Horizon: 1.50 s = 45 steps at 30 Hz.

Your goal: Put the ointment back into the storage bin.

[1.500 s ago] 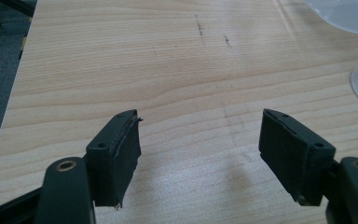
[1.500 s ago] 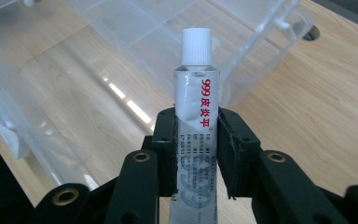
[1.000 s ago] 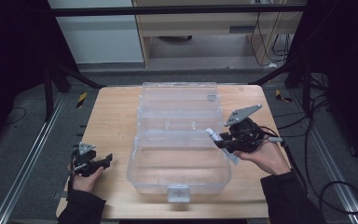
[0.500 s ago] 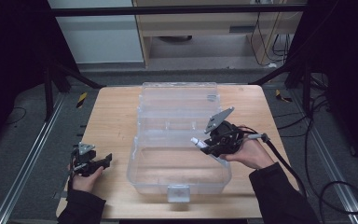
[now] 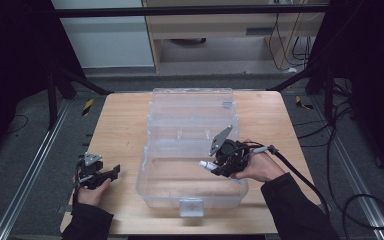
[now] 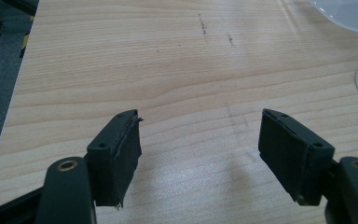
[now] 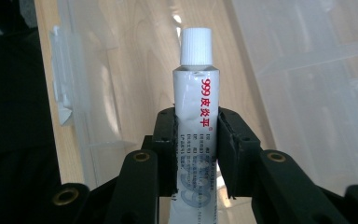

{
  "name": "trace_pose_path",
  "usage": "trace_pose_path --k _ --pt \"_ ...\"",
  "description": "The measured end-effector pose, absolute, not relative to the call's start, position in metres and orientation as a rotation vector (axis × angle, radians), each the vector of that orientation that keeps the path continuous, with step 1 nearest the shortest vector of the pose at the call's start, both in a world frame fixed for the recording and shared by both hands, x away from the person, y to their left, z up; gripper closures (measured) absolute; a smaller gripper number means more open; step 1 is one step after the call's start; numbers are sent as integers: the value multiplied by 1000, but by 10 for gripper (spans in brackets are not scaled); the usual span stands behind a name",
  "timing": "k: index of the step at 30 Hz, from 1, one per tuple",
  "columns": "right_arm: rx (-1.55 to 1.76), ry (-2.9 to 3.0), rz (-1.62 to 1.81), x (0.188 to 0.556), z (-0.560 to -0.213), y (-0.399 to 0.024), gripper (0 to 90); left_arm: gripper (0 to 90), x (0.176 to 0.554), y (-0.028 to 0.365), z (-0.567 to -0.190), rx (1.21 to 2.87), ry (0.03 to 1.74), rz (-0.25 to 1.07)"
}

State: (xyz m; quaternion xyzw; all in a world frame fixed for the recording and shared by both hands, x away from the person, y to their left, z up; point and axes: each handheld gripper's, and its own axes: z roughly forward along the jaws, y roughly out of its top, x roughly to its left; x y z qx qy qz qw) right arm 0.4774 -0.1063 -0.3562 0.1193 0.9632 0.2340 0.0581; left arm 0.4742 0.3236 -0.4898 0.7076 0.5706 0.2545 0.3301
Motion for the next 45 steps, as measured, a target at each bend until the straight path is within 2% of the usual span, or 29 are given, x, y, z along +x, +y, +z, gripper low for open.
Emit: trace_pose_path --k 45 --pt "136 3077 416 478 -424 -83 696 291 474 324 -490 1851 1492 666"
